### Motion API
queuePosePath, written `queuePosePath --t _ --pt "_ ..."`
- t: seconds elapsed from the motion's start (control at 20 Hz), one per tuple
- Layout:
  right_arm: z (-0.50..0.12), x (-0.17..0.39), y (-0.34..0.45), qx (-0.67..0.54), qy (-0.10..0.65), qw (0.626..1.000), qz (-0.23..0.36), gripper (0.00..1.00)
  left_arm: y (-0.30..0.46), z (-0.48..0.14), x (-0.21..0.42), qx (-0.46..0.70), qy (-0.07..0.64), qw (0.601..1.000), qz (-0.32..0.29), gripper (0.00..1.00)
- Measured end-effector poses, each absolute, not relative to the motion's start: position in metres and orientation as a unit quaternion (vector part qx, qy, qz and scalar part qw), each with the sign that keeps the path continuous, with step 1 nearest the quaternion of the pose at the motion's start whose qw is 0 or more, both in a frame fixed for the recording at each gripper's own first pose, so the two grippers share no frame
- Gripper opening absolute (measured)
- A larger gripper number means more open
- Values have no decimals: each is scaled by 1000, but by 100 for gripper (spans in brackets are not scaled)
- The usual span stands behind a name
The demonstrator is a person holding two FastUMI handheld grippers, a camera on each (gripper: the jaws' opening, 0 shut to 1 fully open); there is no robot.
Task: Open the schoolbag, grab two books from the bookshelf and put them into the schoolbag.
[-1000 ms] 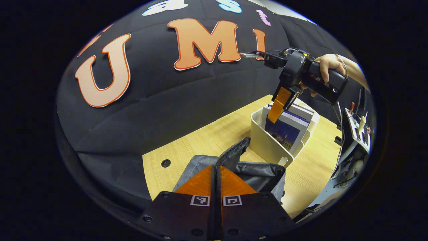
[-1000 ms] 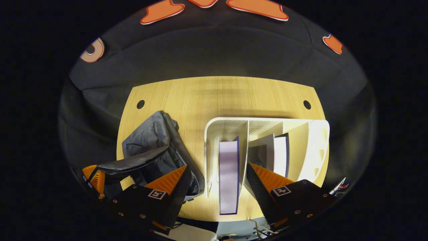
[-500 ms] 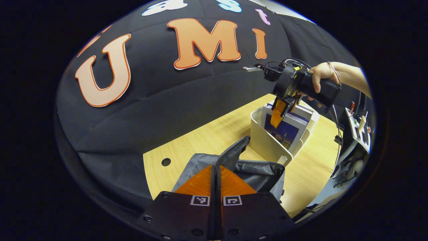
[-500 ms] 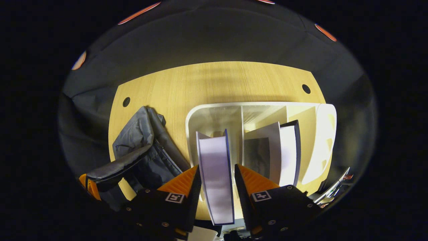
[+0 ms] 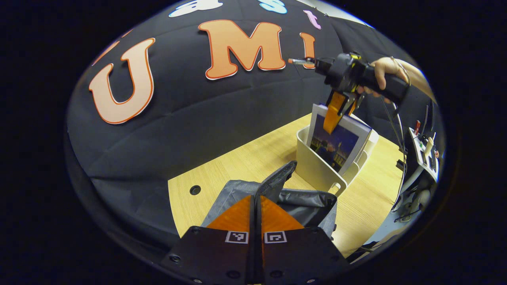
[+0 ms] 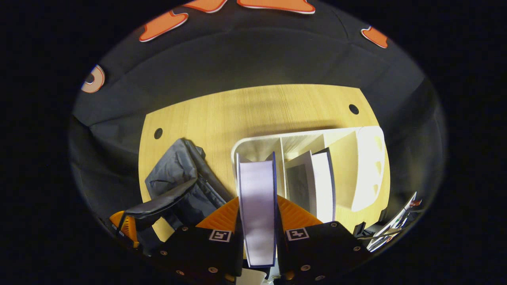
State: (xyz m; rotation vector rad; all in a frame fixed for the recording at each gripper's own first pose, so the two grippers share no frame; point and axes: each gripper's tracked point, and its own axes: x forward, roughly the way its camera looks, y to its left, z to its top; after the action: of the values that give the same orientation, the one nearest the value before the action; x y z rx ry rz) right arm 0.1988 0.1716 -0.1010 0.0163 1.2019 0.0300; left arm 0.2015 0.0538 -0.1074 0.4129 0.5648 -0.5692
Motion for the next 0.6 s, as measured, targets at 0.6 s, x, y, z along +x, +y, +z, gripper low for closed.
queuePosePath --t 0.6 --pt "44 143 148 14 479 877 -7 34 54 -119 203 208 269 899 -277 0"
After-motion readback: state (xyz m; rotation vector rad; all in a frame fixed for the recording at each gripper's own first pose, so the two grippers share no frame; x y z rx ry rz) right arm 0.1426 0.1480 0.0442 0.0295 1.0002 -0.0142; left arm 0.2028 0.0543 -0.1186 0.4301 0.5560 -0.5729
